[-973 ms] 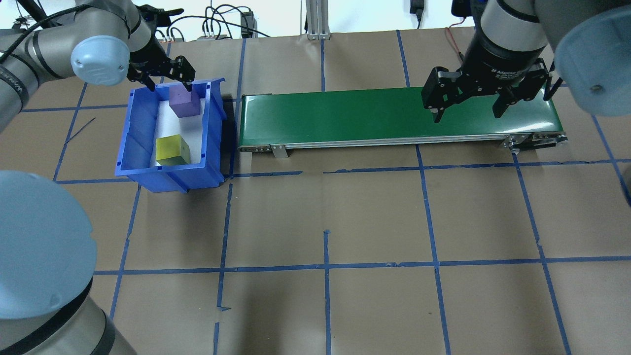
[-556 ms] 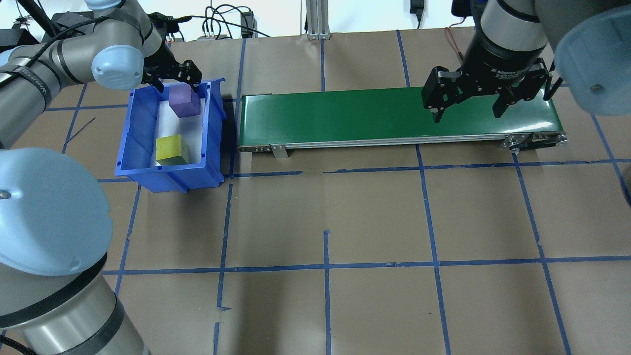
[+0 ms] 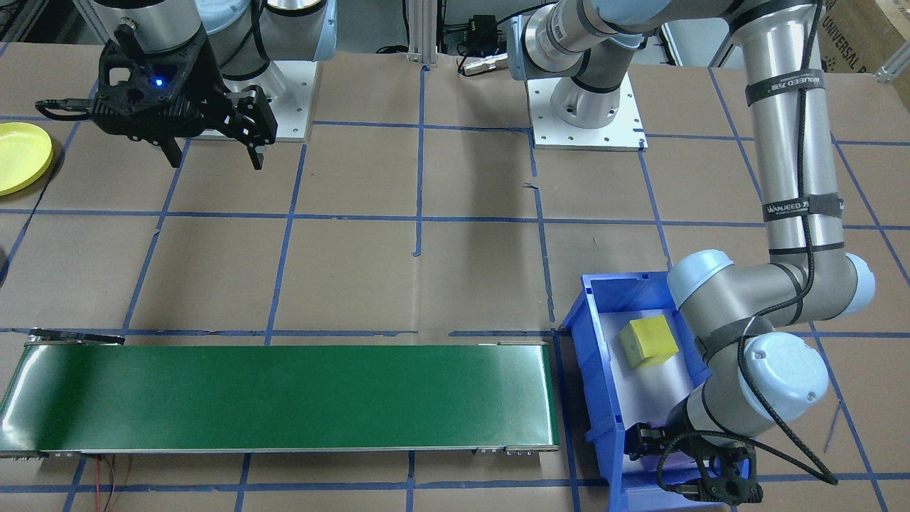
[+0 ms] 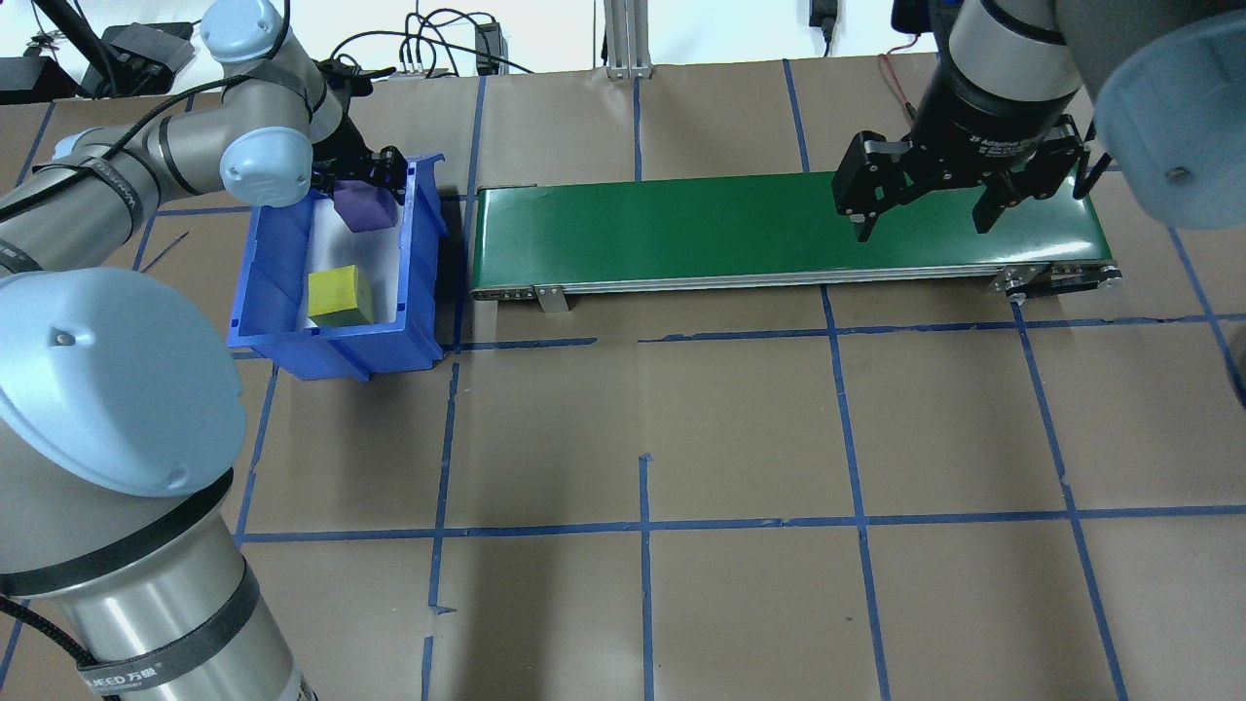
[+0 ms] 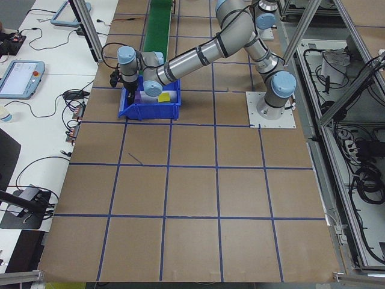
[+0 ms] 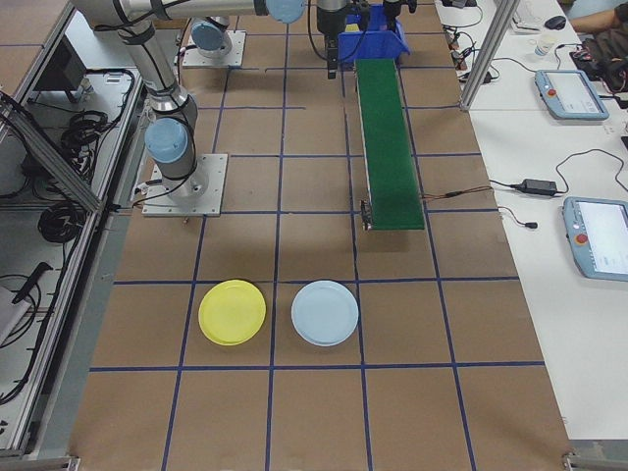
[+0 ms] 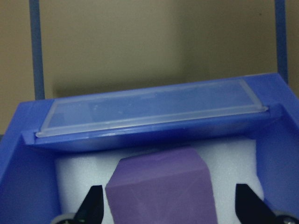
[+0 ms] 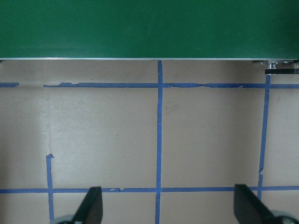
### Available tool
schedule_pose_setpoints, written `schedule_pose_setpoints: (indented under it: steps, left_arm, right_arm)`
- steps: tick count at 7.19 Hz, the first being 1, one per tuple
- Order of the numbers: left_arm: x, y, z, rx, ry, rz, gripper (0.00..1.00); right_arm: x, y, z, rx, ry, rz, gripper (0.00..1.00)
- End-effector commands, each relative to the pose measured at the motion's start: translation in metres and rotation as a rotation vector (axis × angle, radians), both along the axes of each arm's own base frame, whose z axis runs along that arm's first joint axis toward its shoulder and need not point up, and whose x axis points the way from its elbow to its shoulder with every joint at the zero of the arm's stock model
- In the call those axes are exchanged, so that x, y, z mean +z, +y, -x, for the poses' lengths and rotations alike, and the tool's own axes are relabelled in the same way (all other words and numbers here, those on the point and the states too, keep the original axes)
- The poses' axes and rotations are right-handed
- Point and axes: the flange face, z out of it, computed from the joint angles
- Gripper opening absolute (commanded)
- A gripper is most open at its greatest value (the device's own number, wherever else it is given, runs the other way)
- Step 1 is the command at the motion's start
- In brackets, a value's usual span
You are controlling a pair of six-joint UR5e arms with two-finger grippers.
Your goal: Move block left to right into plate
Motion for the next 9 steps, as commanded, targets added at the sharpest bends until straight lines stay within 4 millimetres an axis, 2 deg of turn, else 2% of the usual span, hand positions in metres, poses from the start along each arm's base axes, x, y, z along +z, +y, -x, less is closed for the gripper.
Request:
schedule_pose_setpoints:
  steps: [1,2,3,4,6,7,8,9]
  left_arm:
    - [-0.002,-0.002,-0.001,-0.001,-0.004,0.009,0.51]
    - [0.015,-0.001,-0.001,-0.001,-0.009,0.031,0.42]
    - [0.030,0.001,0.000,-0.005,-0.011,0.041,0.37]
    - [0.055,0.012,0.003,-0.005,-0.008,0.013,0.37]
    - [0.138,0.049,0.011,-0.005,0.001,-0.029,0.37]
    - [0.157,0.066,0.024,0.049,0.013,-0.065,0.37]
    - [0.165,0.074,0.063,0.060,0.018,-0.067,0.37]
    - [0.164,0.081,0.120,0.037,0.016,-0.053,0.37]
  right_arm:
    - [0.000,0.000,0.000,0.001,0.000,0.000,1.00]
    - [0.000,0.000,0.000,-0.001,0.000,0.000,1.00]
    - [0.000,0.000,0.000,-0.001,0.000,0.000,1.00]
    - [0.000,0.000,0.000,-0.001,0.000,0.000,1.00]
    - [0.000,0.000,0.000,-0.001,0.000,0.000,1.00]
    - [0.000,0.000,0.000,0.001,0.000,0.000,1.00]
    - [0.000,0.000,0.000,-0.001,0.000,0.000,1.00]
    - [0.000,0.000,0.000,0.001,0.000,0.000,1.00]
